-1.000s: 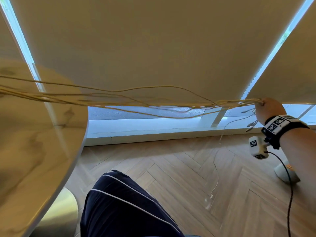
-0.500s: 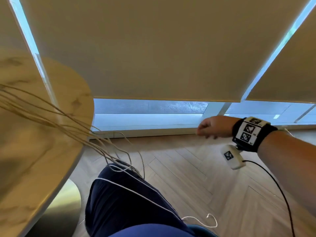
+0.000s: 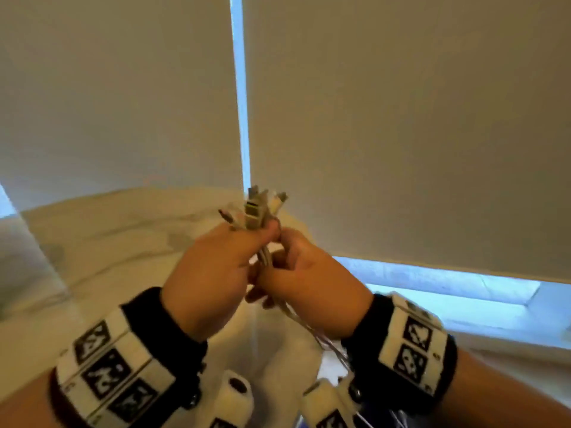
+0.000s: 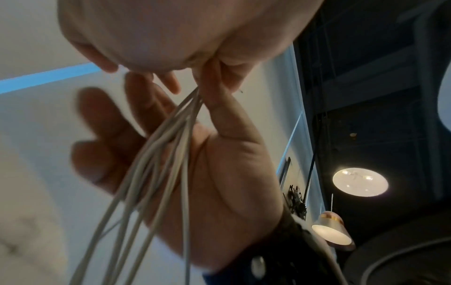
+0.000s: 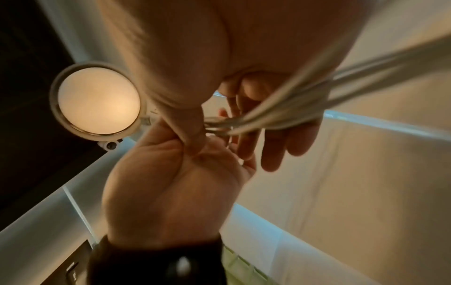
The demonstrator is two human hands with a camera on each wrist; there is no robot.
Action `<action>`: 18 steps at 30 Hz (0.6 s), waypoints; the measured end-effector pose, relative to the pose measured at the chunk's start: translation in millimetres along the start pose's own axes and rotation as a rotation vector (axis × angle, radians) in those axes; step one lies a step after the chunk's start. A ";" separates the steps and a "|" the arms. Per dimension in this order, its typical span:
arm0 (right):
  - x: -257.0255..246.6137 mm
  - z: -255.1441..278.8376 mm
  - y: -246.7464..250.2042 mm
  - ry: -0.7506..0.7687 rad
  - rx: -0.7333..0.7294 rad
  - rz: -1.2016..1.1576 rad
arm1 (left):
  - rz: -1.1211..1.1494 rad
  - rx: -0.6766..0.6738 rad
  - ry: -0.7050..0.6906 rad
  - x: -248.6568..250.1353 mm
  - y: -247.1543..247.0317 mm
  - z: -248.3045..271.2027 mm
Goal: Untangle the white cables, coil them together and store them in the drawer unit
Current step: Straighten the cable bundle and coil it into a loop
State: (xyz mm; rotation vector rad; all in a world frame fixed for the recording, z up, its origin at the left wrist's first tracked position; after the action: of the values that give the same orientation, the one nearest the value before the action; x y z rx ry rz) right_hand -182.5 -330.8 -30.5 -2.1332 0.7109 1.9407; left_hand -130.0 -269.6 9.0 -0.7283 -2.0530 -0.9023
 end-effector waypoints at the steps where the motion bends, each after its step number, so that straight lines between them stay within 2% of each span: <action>1: 4.2 2.2 -5.1 -0.005 -0.016 -0.023 | 0.072 0.021 0.007 -0.2 2.4 -1.6; 5: 11.0 5.6 -13.7 -0.104 -0.057 -0.261 | 0.273 0.025 0.046 -4.1 5.2 -10.0; 7: 7.6 3.9 -12.7 -0.111 -0.056 -0.204 | 0.349 0.025 0.107 -13.5 5.2 -9.7; 9: -3.5 1.0 -10.6 -0.050 -0.048 -0.019 | 0.431 0.069 0.187 -23.6 7.1 -7.4; 10: -13.4 0.0 -7.0 -0.001 -0.007 0.094 | 0.483 0.076 0.203 -25.9 6.4 -6.8; 12: -28.4 -0.9 17.1 0.049 0.171 0.263 | 0.540 0.096 0.192 -24.7 5.8 -7.6; 13: -36.7 -0.1 33.8 0.067 0.281 0.290 | 0.563 0.118 0.182 -24.2 7.1 -8.4; 14: -47.7 -1.9 42.7 0.103 0.318 0.276 | 0.596 0.126 0.183 -24.0 6.8 -8.1; 15: -60.4 -3.5 40.2 0.151 0.280 0.263 | 0.633 0.112 0.199 -24.8 4.0 -7.9; 16: -72.2 -6.0 30.3 0.206 0.182 0.283 | 0.667 0.060 0.199 -23.6 -2.2 -8.0; 18: -87.6 -11.5 10.2 0.291 0.039 0.445 | 0.691 -0.030 0.207 -18.4 -10.1 -6.6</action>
State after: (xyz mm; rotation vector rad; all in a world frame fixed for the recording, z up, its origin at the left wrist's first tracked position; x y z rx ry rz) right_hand -180.2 -324.5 58.2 -2.4193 1.3663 1.7871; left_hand -124.7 -284.3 -6.5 -1.2030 -1.4473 -0.5726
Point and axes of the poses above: each hand's wrist, its own z-axis away from the middle knuckle, its own y-axis out of the back of the hand, x = y × z, the point moved 10 cm from there along -z, towards the middle knuckle, and after that the axes turned 4 degrees about -y, right-handed, at the moved point
